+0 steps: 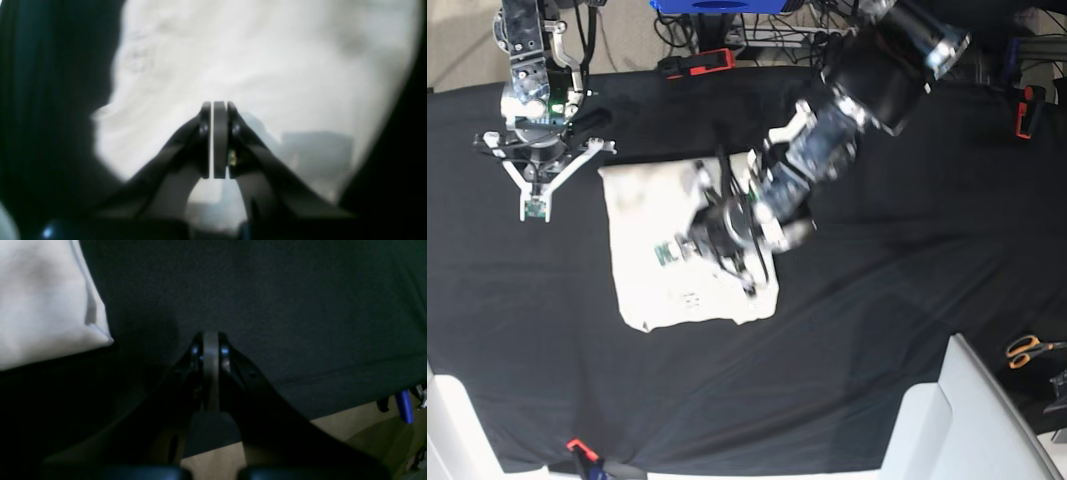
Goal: Fold the T-shirt properly
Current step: 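Release the shirt and lift the left gripper off the bundle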
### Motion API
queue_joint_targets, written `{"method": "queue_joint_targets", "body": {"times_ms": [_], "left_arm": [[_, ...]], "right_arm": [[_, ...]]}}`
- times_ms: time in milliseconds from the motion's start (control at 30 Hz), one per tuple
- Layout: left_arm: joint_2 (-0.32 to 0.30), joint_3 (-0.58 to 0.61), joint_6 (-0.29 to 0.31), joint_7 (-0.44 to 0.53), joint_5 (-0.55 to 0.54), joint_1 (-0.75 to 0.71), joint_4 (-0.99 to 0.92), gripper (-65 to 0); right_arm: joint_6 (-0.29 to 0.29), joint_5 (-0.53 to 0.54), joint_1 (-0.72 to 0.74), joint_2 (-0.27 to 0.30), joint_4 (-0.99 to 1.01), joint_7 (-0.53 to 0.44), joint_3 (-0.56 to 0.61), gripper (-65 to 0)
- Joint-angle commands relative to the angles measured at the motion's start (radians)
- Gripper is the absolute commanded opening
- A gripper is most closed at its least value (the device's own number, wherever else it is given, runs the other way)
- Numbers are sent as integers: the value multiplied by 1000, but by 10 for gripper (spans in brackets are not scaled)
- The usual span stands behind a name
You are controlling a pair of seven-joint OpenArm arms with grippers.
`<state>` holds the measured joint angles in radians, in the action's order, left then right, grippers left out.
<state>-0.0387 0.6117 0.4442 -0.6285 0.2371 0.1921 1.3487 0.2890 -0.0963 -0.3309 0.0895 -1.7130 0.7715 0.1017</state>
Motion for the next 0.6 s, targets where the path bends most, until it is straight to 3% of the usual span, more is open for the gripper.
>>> {"method": "queue_joint_targets", "body": {"times_ms": [0,200,567], "left_arm": [[3,-5,-12,26,20,11,-12,-650],[-13,-8,-12,34,34,-49,-58,-650],[-65,-9,-14,20,34,-92,88,-650]], "right_arm": [[5,-10,3,5,-19,-17,-3,-648],[5,-10,-1,5,-19,-17,-4,-648],[5,-10,2,0,-19,-17,2,-648]]}}
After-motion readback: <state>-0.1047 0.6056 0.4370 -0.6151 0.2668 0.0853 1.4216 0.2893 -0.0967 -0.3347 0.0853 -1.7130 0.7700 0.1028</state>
